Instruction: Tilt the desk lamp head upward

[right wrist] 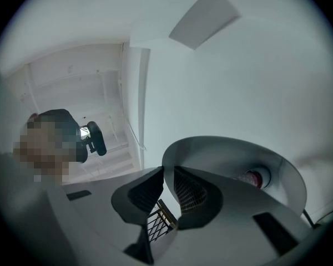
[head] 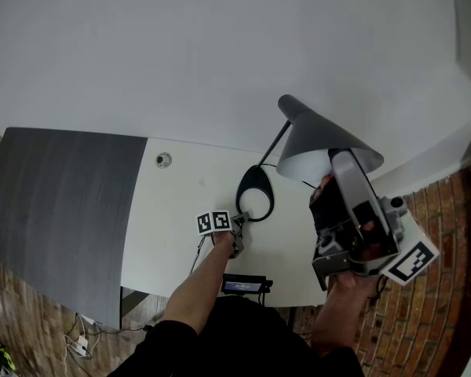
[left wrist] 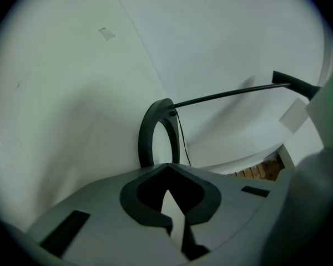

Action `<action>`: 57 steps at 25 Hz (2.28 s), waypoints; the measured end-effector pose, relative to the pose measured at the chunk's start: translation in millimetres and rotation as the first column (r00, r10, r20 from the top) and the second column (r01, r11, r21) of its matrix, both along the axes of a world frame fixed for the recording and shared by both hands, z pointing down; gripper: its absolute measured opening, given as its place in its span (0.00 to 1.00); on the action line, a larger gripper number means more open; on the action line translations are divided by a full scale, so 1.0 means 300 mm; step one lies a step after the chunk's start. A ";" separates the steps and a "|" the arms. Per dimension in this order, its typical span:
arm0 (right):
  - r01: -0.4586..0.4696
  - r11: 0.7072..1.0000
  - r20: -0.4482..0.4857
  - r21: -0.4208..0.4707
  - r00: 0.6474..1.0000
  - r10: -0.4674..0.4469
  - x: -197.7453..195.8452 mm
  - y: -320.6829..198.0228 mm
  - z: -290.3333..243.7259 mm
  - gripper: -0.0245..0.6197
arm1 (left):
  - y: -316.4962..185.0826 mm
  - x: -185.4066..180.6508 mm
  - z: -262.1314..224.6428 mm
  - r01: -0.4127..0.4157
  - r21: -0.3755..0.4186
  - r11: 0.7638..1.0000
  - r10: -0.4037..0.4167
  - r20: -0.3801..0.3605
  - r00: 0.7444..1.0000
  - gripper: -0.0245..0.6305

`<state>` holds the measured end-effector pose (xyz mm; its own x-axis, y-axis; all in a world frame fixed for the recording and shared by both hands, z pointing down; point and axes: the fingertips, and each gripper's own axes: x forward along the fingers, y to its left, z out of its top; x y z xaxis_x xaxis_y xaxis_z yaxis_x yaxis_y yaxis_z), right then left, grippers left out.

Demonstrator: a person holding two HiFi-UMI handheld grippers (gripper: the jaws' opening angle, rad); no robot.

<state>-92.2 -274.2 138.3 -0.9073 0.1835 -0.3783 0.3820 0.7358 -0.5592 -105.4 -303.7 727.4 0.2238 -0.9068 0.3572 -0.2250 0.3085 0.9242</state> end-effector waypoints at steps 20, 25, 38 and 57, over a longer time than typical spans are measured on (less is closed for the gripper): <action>-0.023 1.000 0.009 0.015 1.000 0.023 -0.004 0.019 0.003 0.11 | -0.007 0.010 -0.007 -0.092 -0.030 0.995 0.094 0.057 0.994 0.06; -0.030 0.999 -0.003 0.027 1.000 0.030 -0.004 0.018 0.003 0.11 | -0.010 0.013 -0.005 -0.099 -0.030 0.995 0.100 0.063 0.993 0.06; -0.024 1.000 -0.008 0.016 1.000 0.025 -0.006 0.019 -0.006 0.10 | -0.004 0.009 -0.005 -0.085 -0.023 0.996 0.086 0.053 0.995 0.05; -0.045 0.996 -0.095 -0.076 0.995 0.038 0.175 -0.010 0.294 0.10 | 0.061 -0.018 0.008 0.022 0.035 0.999 -0.019 -0.093 0.995 0.06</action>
